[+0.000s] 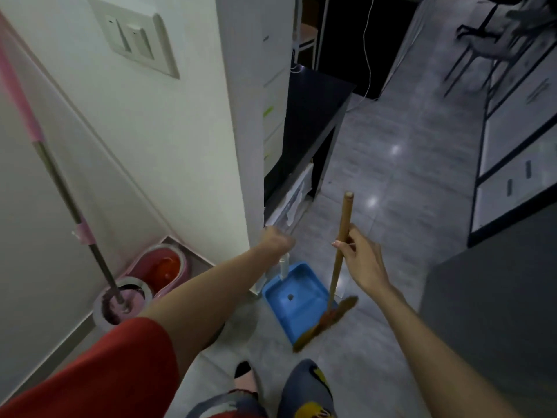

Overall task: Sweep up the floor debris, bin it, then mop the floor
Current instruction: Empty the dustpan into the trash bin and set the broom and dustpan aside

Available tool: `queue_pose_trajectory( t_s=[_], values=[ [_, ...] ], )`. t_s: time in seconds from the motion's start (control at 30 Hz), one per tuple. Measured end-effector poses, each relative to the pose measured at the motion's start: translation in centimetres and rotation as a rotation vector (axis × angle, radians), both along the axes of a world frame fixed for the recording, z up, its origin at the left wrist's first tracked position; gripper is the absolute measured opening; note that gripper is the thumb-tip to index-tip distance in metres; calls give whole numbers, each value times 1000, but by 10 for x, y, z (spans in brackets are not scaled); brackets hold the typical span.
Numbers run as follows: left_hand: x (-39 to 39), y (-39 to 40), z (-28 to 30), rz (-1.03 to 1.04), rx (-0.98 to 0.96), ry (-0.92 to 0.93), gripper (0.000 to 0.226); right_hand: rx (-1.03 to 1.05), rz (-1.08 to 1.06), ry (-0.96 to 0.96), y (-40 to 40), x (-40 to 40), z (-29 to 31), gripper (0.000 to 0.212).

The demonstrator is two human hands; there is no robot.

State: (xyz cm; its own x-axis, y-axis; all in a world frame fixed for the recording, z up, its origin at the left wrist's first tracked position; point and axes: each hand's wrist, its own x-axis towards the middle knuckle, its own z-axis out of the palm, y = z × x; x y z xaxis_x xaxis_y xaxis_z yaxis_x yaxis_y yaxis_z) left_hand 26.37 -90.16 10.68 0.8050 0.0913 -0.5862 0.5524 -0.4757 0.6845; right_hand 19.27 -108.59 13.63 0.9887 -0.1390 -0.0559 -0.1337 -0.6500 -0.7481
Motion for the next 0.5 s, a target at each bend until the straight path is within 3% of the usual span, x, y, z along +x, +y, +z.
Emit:
queue_pose_trajectory(
  t_s=[0.1,0.17,0.33,0.43,0.5],
  values=[
    [33,-16,-20,13,-48,12,23,-5,-14,20,-18,40,-17,8],
    [56,-28,-33,28,-50,39,11,1,-3,21,-30,69,-33,10],
    [108,-61,-72,54,14,139,8,19,65,53,-59,142,-76,8],
    [130,-74,-97,89,-2,176,24,7,121,87,-73,181,-100,3],
    [142,-80,-113,112,-22,199,19,9,154,113,-80,202,-117,5]
  ],
)
